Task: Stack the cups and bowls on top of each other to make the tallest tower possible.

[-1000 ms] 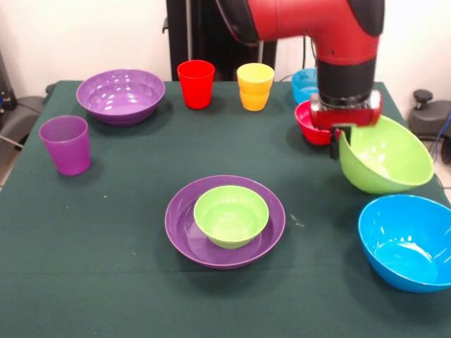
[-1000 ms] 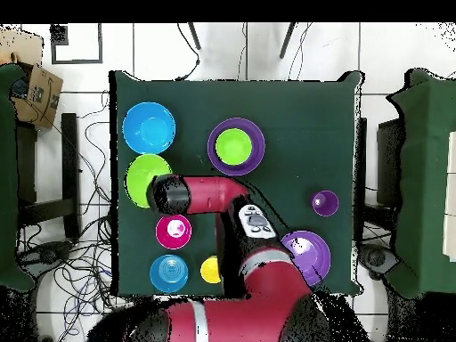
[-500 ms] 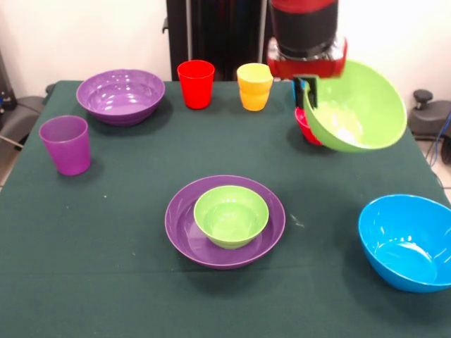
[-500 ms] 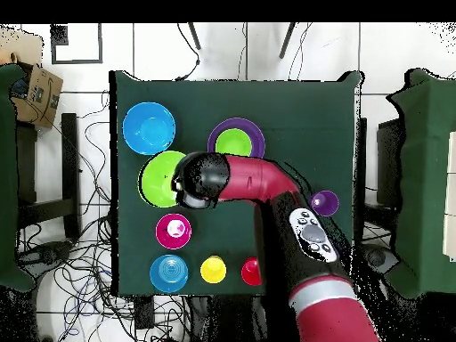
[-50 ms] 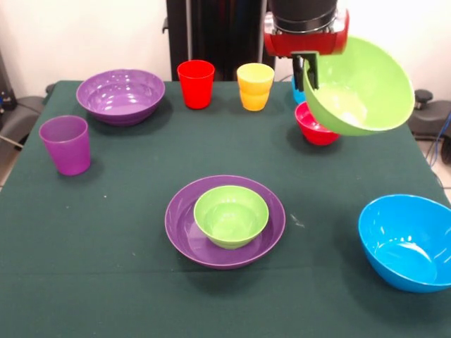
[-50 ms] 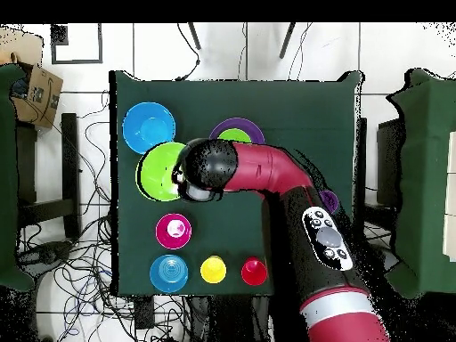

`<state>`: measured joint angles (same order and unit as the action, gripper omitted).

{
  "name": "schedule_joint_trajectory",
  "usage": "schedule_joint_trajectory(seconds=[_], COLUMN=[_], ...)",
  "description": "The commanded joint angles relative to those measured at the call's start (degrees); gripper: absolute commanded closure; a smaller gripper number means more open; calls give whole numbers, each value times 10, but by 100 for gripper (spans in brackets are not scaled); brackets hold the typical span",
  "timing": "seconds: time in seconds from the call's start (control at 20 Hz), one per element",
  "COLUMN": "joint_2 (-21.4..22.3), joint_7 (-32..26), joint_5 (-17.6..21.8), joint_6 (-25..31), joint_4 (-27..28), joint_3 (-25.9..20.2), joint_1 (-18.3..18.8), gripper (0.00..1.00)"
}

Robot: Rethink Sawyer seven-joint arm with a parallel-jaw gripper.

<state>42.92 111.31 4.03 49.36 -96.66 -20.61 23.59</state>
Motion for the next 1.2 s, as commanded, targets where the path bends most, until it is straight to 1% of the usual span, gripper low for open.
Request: schedule_joint_trajectory(seconds=[0.05,0.2,0.45,0.55,0.9,1.2], joint_2=[-6,-33,-65,-85,-130,-154], joint_7=[-75,-87,-103,-110,-156,-182], joint_5=[2,11,28,35,52,67], joint_6=[89,90,87,89,137,169], joint_4=[57,82,118,142,212,248], joint_3=[-55,-63,-71,-73,-90,-107], joint_1=[14,23,38,41,70,99], gripper=[100,100,100,100,100,100])
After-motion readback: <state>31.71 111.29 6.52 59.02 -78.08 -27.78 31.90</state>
